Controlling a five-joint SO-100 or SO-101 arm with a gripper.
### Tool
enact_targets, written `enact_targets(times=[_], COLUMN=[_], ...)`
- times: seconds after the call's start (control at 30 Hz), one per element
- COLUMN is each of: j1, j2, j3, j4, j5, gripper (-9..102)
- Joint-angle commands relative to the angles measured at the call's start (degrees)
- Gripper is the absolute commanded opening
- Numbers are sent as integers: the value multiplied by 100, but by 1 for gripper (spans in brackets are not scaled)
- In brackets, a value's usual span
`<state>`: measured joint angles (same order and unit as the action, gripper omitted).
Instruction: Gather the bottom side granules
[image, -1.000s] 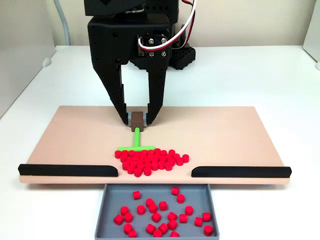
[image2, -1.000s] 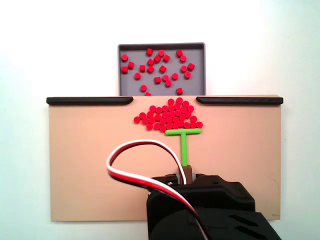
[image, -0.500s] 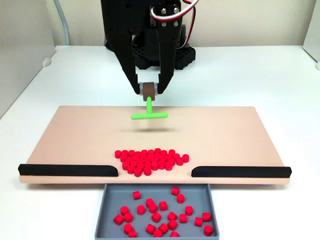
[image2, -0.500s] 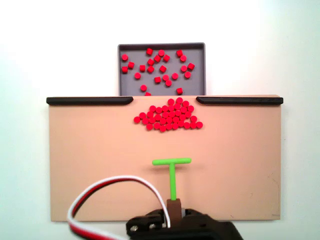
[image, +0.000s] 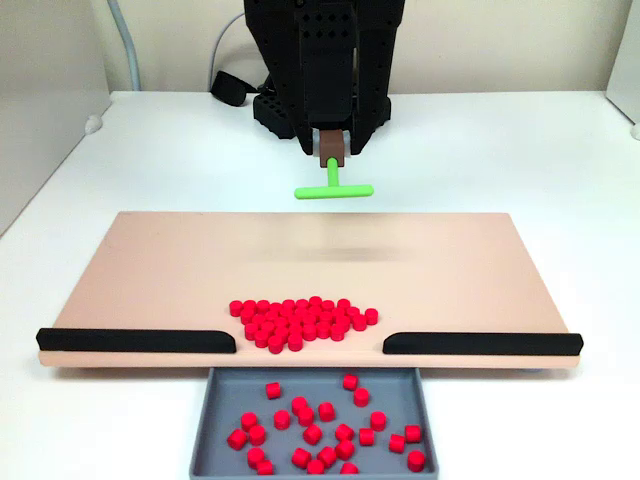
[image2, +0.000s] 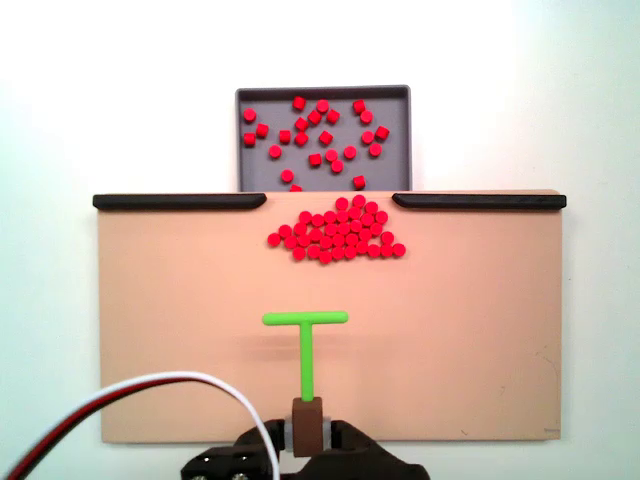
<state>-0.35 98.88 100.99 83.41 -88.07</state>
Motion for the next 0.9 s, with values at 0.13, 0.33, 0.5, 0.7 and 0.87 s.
enact_targets(times=[0.13, 0.33, 0.5, 0.7, 0.87], j1=[35, 18, 9, 79, 88], j2=[-132, -202, -141, -70, -229], j3=[-211, -211, -202, -202, -211], j4=[0, -9, -9, -9, -9], j5=[-9, -35, -97, -316, -185], gripper=[0, 0, 0, 0, 0])
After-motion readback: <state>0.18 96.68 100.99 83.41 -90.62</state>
